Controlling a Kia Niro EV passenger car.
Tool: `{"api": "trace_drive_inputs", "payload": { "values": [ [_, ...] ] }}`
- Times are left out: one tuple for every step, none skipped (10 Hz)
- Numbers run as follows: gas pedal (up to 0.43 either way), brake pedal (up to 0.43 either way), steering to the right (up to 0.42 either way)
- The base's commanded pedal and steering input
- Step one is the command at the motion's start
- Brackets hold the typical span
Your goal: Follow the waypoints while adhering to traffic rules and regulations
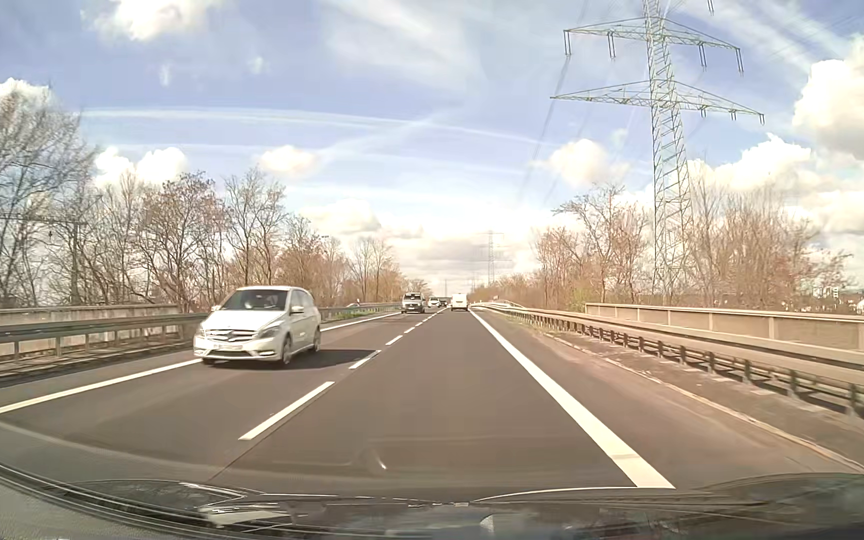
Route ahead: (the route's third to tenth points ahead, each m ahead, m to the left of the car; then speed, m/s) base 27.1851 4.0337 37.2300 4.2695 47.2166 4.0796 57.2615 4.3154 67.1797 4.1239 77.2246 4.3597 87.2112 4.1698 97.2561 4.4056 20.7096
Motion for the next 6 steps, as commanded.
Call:
{"api": "trace_drive_inputs", "payload": {
  "values": [
    [0.000,0.000,-0.001],
    [0.000,0.000,-0.002],
    [0.000,0.000,-0.004],
    [0.000,0.000,-0.005],
    [0.000,0.000,-0.005],
    [0.000,0.000,-0.005]
  ]
}}
